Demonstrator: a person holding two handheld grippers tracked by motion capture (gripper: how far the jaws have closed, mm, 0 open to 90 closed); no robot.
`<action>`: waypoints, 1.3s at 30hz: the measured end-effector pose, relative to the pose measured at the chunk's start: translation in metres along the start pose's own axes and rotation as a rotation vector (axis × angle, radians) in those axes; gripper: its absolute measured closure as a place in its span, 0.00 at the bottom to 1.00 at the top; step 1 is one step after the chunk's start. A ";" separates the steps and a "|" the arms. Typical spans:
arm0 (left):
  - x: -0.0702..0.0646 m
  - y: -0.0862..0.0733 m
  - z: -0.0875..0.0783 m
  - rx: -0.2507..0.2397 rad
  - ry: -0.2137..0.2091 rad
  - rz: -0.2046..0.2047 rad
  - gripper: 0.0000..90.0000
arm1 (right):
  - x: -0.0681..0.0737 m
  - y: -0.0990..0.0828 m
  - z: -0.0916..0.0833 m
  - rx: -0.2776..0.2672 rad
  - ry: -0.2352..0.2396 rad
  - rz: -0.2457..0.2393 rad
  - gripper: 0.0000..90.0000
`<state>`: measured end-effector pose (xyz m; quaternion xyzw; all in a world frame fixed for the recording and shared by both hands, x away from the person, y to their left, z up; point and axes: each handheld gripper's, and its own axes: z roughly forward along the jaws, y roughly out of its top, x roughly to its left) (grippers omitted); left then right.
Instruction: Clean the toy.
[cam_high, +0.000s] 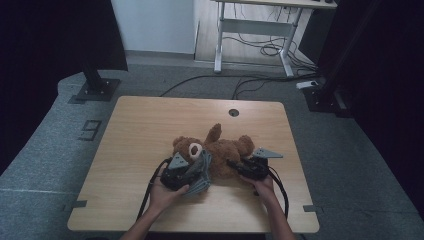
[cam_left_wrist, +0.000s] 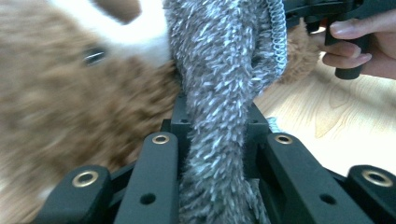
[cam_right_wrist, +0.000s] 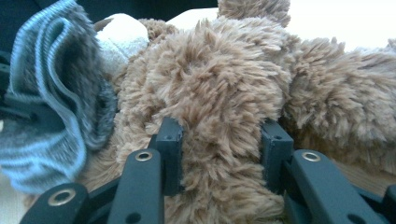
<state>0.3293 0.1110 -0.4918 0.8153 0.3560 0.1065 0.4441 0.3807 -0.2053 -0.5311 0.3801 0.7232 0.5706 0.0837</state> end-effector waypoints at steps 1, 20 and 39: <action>0.003 -0.002 -0.004 -0.004 0.001 -0.008 0.82 | 0.000 0.000 0.000 0.000 0.000 0.000 0.68; 0.090 -0.025 -0.039 0.016 0.173 -0.176 0.82 | 0.000 -0.001 0.000 -0.004 0.006 -0.004 0.68; 0.051 0.087 -0.015 -0.041 0.025 -0.061 0.82 | 0.003 -0.002 -0.002 -0.010 0.005 -0.037 0.68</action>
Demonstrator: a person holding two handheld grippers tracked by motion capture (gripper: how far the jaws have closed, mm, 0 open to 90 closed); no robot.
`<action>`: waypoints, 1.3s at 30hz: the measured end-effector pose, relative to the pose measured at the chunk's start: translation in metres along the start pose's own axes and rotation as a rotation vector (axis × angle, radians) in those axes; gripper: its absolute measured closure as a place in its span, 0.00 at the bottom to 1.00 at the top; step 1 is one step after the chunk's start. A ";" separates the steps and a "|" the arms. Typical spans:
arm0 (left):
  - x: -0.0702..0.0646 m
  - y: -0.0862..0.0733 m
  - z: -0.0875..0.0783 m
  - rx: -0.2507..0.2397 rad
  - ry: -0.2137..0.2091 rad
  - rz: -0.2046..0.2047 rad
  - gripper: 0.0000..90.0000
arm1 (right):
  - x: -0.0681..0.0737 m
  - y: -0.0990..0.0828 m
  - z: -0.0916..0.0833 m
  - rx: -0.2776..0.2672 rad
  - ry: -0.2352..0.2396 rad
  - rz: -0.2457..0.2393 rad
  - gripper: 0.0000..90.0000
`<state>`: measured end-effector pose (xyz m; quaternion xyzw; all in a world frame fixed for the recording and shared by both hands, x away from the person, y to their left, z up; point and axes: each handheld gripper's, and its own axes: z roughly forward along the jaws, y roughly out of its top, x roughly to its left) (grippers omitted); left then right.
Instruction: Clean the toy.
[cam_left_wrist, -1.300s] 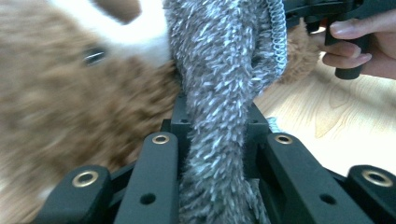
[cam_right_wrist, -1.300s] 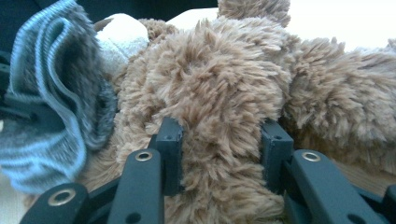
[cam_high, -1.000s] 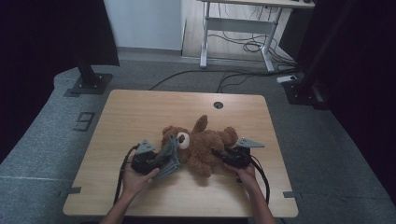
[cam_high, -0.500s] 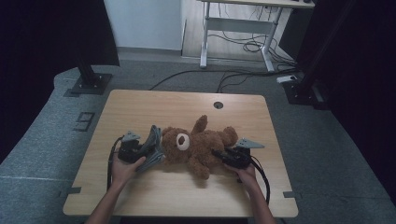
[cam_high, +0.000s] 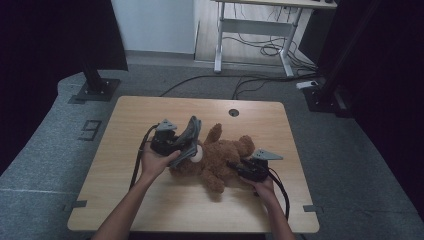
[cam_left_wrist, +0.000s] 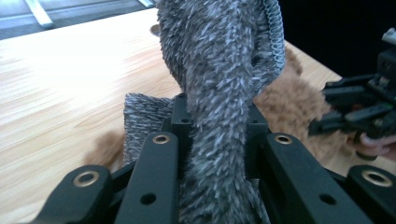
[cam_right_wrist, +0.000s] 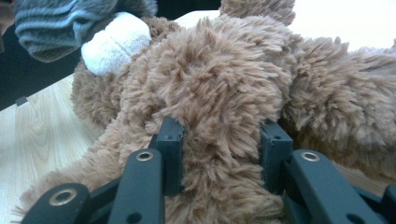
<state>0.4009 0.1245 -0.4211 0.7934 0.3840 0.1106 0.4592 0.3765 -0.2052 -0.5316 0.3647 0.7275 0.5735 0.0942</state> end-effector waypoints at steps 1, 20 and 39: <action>-0.004 0.003 0.004 0.004 -0.004 0.007 0.82 | 0.000 0.000 0.000 0.000 -0.001 -0.001 0.68; -0.072 0.016 0.083 0.147 -0.068 0.138 0.82 | 0.005 0.000 0.000 0.017 -0.033 -0.039 0.68; 0.024 -0.038 -0.004 0.069 0.091 0.006 0.83 | 0.011 -0.002 0.002 0.022 -0.035 -0.036 0.68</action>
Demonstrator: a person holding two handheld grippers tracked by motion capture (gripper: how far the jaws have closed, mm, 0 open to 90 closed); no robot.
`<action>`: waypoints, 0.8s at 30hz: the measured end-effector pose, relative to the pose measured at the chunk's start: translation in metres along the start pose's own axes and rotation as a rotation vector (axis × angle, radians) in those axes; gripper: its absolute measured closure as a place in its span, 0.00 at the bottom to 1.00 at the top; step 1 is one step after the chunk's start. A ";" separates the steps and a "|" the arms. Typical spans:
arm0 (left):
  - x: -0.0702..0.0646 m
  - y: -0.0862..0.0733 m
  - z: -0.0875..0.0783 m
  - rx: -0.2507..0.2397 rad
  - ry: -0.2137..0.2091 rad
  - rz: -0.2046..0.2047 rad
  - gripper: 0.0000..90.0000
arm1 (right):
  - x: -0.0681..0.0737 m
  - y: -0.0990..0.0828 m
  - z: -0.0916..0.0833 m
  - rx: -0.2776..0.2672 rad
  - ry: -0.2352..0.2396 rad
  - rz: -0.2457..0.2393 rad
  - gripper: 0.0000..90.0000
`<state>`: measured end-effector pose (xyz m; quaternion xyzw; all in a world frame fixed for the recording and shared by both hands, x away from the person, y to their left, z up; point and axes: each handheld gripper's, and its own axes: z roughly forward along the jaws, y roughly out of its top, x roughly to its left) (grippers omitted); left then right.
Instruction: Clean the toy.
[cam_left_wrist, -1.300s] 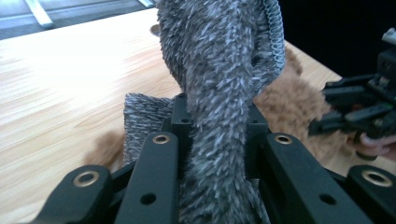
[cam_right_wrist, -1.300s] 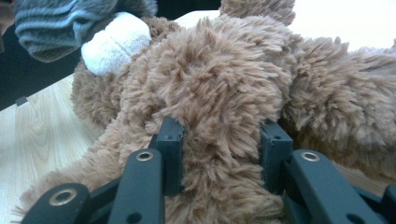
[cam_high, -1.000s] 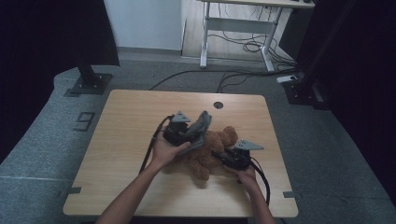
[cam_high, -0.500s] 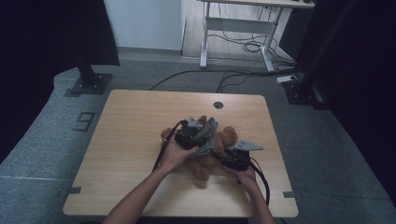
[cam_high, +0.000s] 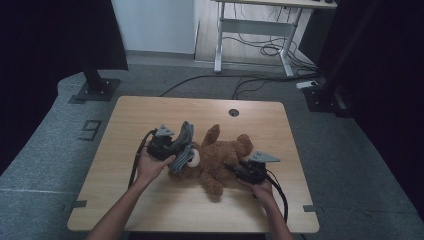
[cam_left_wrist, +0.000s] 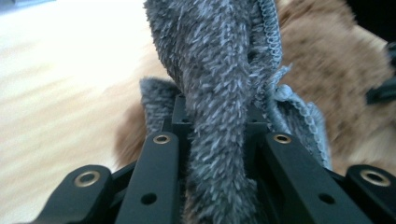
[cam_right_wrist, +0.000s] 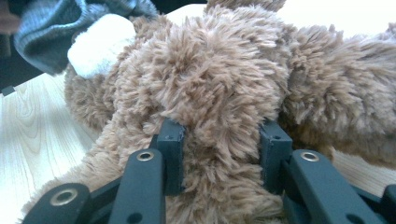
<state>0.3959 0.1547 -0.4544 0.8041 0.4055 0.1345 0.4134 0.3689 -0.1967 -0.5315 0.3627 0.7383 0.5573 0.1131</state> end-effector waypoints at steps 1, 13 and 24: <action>0.003 -0.004 -0.001 0.003 0.004 -0.002 0.83 | 0.000 0.000 0.000 -0.001 0.001 0.001 0.68; 0.025 -0.035 0.007 0.087 0.092 -0.049 0.83 | -0.001 -0.001 0.001 -0.005 0.005 0.012 0.68; 0.023 -0.036 0.002 0.087 0.092 -0.038 0.83 | -0.005 -0.002 -0.001 -0.014 0.013 0.041 0.68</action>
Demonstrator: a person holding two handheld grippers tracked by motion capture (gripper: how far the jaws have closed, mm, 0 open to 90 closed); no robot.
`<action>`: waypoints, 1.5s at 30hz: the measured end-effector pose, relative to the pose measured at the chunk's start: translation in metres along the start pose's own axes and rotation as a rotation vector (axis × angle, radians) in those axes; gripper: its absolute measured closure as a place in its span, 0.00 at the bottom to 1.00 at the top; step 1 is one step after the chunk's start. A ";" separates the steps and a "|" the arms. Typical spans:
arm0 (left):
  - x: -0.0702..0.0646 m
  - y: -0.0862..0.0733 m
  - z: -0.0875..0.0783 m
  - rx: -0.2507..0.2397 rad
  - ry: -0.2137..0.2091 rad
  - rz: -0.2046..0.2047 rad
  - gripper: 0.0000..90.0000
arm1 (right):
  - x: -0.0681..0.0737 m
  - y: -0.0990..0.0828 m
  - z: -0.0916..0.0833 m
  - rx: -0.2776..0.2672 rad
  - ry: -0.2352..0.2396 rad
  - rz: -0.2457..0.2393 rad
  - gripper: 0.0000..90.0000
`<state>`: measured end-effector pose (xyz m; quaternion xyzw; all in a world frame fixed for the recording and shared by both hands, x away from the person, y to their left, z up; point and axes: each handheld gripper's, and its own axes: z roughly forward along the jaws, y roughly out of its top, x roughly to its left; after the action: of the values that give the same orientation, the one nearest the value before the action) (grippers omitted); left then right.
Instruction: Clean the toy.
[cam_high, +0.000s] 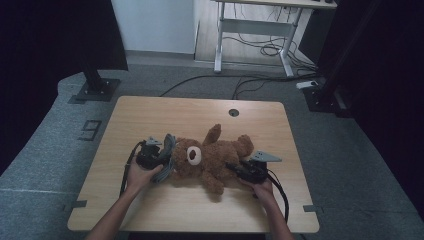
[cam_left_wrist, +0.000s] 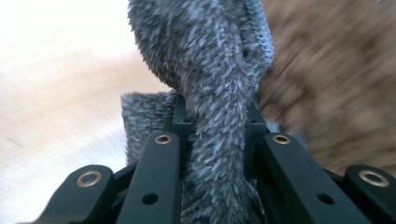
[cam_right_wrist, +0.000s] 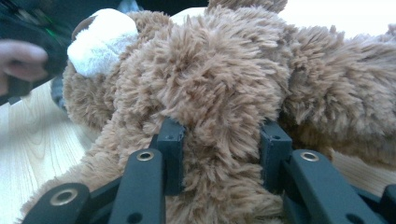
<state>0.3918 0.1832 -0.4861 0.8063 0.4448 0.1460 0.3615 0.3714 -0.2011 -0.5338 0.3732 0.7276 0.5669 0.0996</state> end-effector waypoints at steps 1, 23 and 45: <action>-0.006 0.007 -0.007 -0.034 0.001 0.026 0.83 | 0.000 0.000 0.000 -0.001 0.000 0.000 0.69; -0.159 0.093 0.059 -0.030 -0.250 0.252 0.83 | 0.001 -0.001 0.001 0.005 -0.011 -0.013 0.68; -0.038 0.036 -0.009 -0.181 -0.155 0.020 0.84 | 0.010 -0.002 0.005 0.019 0.005 -0.050 0.68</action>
<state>0.3883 0.1436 -0.4510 0.7838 0.3923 0.1265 0.4646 0.3666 -0.1908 -0.5349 0.3543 0.7422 0.5584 0.1085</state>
